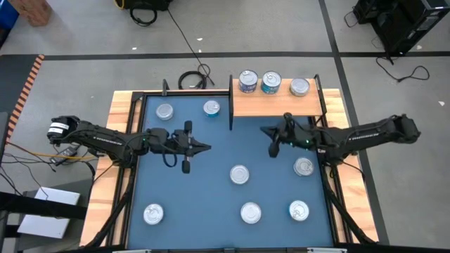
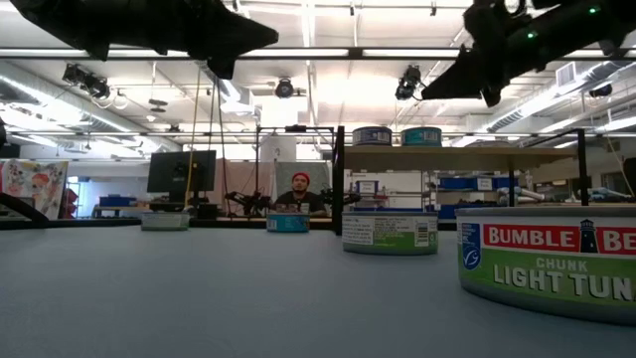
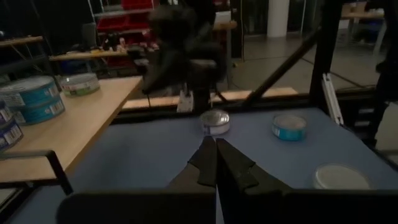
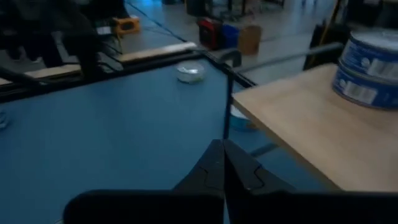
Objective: Stack canned seafood by type on shelf
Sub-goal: Stack the center green tuna can on top of the green tuna can on the shelf
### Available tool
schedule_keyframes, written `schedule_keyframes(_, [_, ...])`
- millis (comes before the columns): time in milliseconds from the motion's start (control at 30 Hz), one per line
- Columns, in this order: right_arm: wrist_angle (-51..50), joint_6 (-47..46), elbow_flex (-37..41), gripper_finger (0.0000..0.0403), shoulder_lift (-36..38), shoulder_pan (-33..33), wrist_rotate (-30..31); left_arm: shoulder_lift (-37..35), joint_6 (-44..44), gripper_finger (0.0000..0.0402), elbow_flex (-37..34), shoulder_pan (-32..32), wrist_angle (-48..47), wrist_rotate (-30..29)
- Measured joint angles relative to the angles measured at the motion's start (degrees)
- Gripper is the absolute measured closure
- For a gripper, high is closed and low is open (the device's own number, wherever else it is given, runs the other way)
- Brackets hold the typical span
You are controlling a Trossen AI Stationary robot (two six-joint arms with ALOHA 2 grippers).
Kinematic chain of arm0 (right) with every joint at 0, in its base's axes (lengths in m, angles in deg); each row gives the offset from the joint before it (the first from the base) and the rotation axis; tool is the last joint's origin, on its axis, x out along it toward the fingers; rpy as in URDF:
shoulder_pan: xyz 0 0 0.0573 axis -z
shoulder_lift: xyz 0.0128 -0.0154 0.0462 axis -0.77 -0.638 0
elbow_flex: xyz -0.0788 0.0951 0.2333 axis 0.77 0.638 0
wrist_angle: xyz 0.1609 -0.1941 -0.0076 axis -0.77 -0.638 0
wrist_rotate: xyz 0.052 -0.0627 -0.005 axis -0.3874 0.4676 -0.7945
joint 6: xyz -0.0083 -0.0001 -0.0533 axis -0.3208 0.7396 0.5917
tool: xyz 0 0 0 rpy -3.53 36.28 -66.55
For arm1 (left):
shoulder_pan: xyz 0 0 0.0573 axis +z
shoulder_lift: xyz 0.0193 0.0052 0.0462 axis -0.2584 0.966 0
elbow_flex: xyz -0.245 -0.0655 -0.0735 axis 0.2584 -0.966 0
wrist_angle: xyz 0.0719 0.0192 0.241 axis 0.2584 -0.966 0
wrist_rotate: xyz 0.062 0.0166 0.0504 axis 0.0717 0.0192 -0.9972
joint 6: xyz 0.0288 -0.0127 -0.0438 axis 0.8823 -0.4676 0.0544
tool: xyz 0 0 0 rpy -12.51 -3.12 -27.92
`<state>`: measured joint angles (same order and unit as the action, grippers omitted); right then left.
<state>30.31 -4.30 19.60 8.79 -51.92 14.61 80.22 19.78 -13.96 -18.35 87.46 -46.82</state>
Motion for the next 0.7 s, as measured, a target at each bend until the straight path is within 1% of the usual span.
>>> schedule_keyframes(100, [2.54, 1.58, 1.26, 0.0401, 0.00, -3.59, 2.25, 0.00, -0.07, 0.0400, 0.00, 0.00, -0.07, 1.04])
schedule_keyframes(267, [2.29, 1.67, 1.46, 0.0398, 0.00, -8.31, 4.86, 0.00, 0.17, 0.0400, -0.01, -0.01, -1.24, 1.71])
schedule_keyframes(467, [2.29, 1.56, 1.46, 0.0396, 0.00, -10.76, 4.08, 0.00, 1.23, 0.0400, -0.02, 0.00, -1.24, 1.71])
schedule_keyframes(700, [2.34, 1.19, 1.46, 0.0390, -0.02, -10.96, 2.36, 0.00, 1.07, 0.0400, -0.02, 0.00, -1.26, 1.71])
